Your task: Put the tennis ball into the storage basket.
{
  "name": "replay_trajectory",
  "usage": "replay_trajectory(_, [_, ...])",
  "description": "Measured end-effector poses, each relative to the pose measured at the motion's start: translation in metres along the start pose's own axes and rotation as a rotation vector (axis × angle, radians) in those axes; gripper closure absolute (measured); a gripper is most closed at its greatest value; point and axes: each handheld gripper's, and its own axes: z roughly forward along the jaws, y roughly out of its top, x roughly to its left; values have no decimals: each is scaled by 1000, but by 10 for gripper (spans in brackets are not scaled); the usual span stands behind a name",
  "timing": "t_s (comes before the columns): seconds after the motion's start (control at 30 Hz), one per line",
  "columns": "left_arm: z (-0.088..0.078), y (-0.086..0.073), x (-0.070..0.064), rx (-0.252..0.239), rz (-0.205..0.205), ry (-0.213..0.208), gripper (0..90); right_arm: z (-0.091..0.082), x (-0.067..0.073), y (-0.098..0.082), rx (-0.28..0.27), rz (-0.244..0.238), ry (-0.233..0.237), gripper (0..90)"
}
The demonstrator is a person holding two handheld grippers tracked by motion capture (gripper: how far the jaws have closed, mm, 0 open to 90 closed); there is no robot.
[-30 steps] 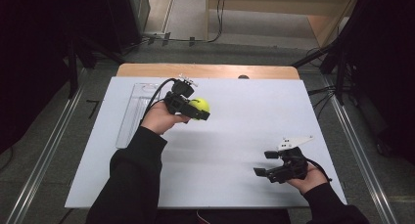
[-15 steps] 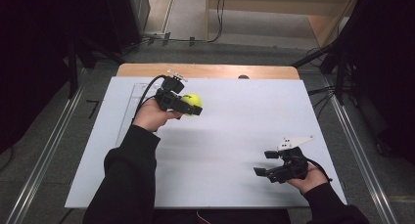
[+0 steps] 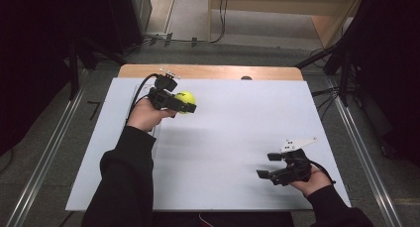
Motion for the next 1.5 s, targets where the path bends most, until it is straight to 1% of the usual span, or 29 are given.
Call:
replay_trajectory(0.03, [0, 0, 0, 0, 0, 0, 259, 0, 0, 0, 0, 0, 0, 169])
replay_trajectory(0.07, [0, -1, 3, 0, -7, 18, 259, -1, 0, 0, 1, 5, -2, 169])
replay_trajectory(0.13, [-1, -2, 4, 4, -6, 25, 259, 0, 0, 0, 0, 3, -3, 168])
replay_trajectory(0.2, [-2, -3, 8, -2, -18, 43, 259, 0, 0, 0, 3, 3, 0, 168])
replay_trajectory(0.43, [-4, -5, 14, -3, -32, 65, 259, -1, 0, 0, 1, 3, -3, 168])
replay_trajectory(0.53, [-6, -6, 17, -11, -46, 84, 259, -1, 0, 0, -1, 1, -3, 168])
replay_trajectory(0.73, [-9, -8, 22, -17, -59, 103, 259, -1, 0, 0, 0, -3, -3, 168])
replay_trajectory(0.87, [-13, -10, 26, -35, -78, 114, 259, -1, 1, 0, 2, -1, -3, 169])
replay_trajectory(0.93, [-14, -10, 27, -33, -80, 114, 259, -1, 1, 0, 1, -4, -4, 168])
replay_trajectory(1.03, [-16, -11, 30, -34, -86, 128, 259, -1, 0, 0, 2, 0, -4, 168])
replay_trajectory(1.07, [-17, -12, 32, -33, -90, 147, 259, -1, 0, 0, 0, -1, -6, 169])
replay_trajectory(1.17, [-18, -13, 34, -28, -91, 153, 259, -1, 0, 0, 1, 1, -7, 168])
replay_trajectory(1.23, [-20, -15, 37, -34, -101, 163, 259, -1, 0, 0, 1, -2, -5, 169])
replay_trajectory(1.4, [-23, -17, 40, -39, -111, 171, 259, -1, 0, 0, 2, -3, -3, 168])
replay_trajectory(1.43, [-24, -17, 41, -39, -113, 179, 259, -1, 0, 0, 2, -3, -3, 168])
replay_trajectory(1.47, [-23, -17, 41, -43, -110, 202, 259, -1, 0, 0, 4, -1, -3, 169])
replay_trajectory(1.5, [-23, -18, 41, -52, -110, 210, 259, -1, 0, 0, 3, -3, -4, 168])
